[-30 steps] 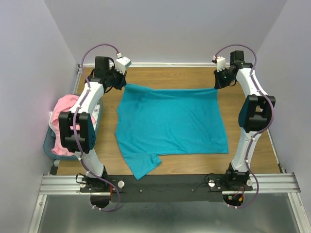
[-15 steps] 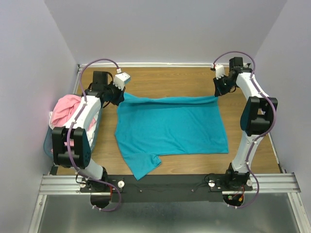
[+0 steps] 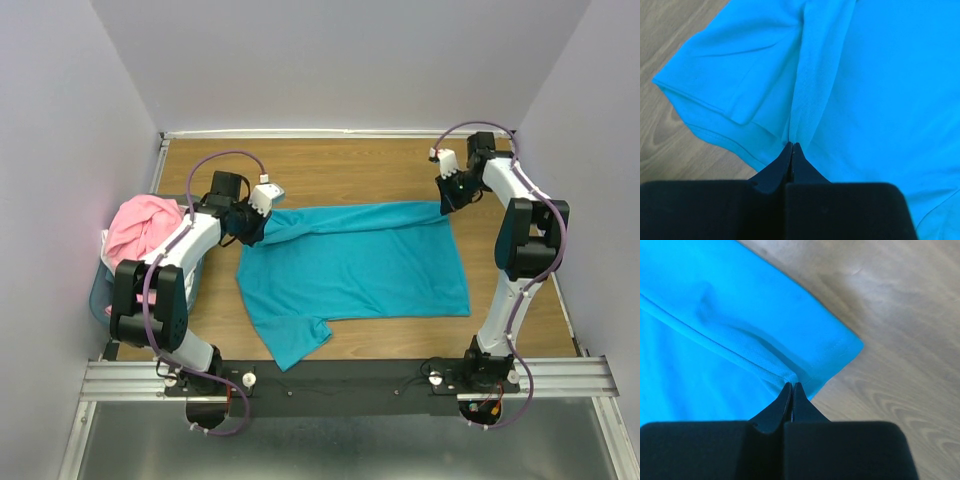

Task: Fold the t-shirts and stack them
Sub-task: Fold the tshirt

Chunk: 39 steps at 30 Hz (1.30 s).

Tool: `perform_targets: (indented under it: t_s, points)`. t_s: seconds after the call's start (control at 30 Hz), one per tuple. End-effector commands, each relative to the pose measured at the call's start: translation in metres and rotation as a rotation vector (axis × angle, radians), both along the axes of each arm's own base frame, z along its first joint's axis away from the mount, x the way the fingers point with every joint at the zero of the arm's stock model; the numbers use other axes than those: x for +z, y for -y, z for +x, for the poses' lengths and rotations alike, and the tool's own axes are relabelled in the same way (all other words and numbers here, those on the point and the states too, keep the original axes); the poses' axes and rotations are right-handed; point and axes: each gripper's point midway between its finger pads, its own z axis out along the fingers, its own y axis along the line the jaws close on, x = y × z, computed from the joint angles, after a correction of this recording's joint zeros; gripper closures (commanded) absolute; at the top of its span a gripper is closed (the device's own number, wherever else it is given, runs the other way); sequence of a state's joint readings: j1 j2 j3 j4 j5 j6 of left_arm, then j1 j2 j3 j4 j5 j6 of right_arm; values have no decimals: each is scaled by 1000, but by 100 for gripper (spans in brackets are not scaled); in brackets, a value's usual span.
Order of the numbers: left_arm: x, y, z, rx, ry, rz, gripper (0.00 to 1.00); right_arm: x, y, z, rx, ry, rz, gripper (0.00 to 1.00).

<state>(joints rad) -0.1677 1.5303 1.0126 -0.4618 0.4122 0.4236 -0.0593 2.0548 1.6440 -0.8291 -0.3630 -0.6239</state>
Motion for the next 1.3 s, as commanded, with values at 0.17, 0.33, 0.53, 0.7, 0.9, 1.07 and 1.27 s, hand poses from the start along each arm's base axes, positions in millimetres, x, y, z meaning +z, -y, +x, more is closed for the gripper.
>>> perform_targets:
  t_s: [0.17, 0.33, 0.53, 0.7, 0.9, 1.07, 1.27]
  points:
    - [-17, -16, -3, 0, -4, 93, 100, -6, 10, -20, 38, -17, -53, 99]
    - [-17, -16, -8, -34, -6, 112, 100, -6, 14, -22, 37, -18, -74, 100]
    - [-22, -9, -21, -118, -32, 121, 96, -3, 15, -30, 53, -17, -84, 69]
    - [11, 9, -17, -205, 31, 51, 62, 21, 10, -23, 20, 33, -49, 46]
    - [21, 28, 16, -180, 50, 6, 57, 20, -3, -12, -50, -28, 42, 52]
    - [19, 60, 32, -210, 38, -47, 52, 9, -9, -20, -42, -93, 69, 53]
    - [-4, 84, 46, -203, -26, -78, 49, -9, -11, -28, 6, -139, 48, 52]
